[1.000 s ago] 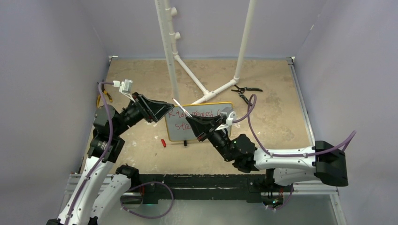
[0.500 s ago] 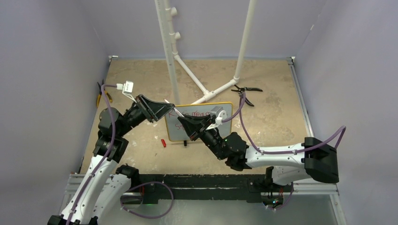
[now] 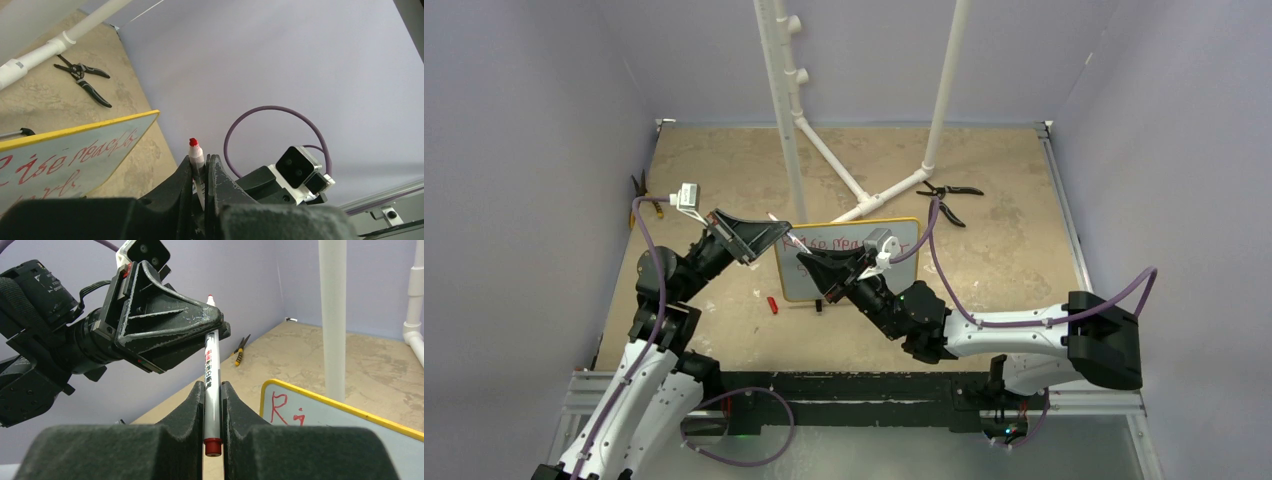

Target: Write a sentence on the whiteboard

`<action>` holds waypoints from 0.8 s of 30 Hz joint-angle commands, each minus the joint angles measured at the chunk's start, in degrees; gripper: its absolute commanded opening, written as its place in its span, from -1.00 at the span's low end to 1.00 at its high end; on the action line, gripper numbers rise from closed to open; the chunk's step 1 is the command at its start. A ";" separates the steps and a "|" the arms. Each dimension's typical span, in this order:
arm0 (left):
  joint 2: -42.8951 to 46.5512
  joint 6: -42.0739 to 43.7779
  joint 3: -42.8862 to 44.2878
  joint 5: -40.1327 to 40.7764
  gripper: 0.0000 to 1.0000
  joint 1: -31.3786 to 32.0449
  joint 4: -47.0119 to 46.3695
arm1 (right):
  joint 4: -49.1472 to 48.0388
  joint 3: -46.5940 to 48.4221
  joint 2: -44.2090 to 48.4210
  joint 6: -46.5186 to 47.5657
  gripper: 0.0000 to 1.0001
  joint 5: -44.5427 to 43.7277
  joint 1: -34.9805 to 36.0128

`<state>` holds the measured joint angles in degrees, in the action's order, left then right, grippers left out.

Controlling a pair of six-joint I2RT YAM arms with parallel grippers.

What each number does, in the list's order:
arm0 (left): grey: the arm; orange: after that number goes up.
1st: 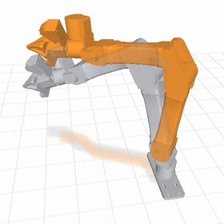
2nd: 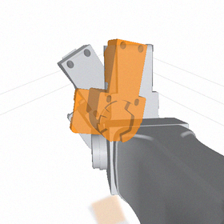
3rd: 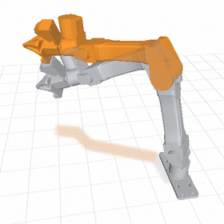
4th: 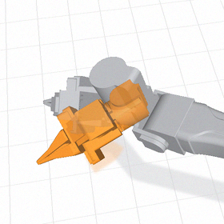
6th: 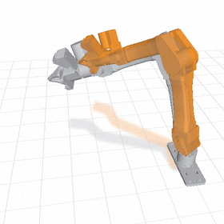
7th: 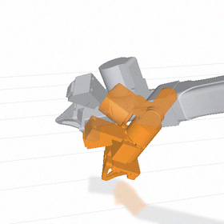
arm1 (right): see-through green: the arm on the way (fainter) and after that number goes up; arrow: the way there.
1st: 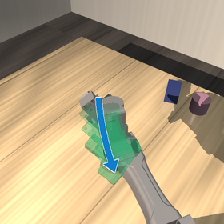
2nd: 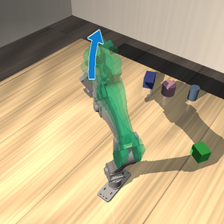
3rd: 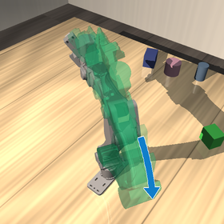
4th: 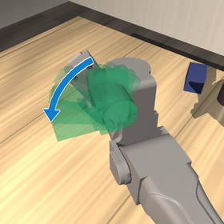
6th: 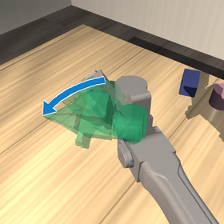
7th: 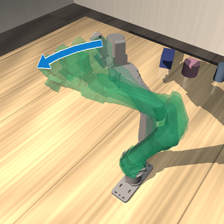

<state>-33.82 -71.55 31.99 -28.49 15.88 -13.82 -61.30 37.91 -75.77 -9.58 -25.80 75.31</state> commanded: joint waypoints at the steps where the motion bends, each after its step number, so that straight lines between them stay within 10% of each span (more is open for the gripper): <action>1: 0.69 -0.31 -1.61 2.92 -1.00 -0.11 -3.51 | 0.86 -0.29 0.69 -0.33 -0.90 3.97 0.54; 8: -0.48 1.81 -3.31 2.62 -1.00 -0.13 -4.64 | 16.42 1.90 3.89 -4.73 0.22 1.07 0.55; 15: -2.63 11.15 -0.25 -1.12 -1.00 -0.14 -1.01 | 31.66 5.11 7.33 -8.27 0.53 3.60 -0.33; 24: -2.70 22.53 3.01 -8.11 -1.00 -0.08 6.15 | 37.91 6.18 11.22 -8.76 0.52 28.04 -11.32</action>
<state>-36.73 -55.20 32.45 -30.98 15.86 -8.23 -26.70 40.66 -65.45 -18.13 -10.98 66.67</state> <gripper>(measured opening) 0.063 0.772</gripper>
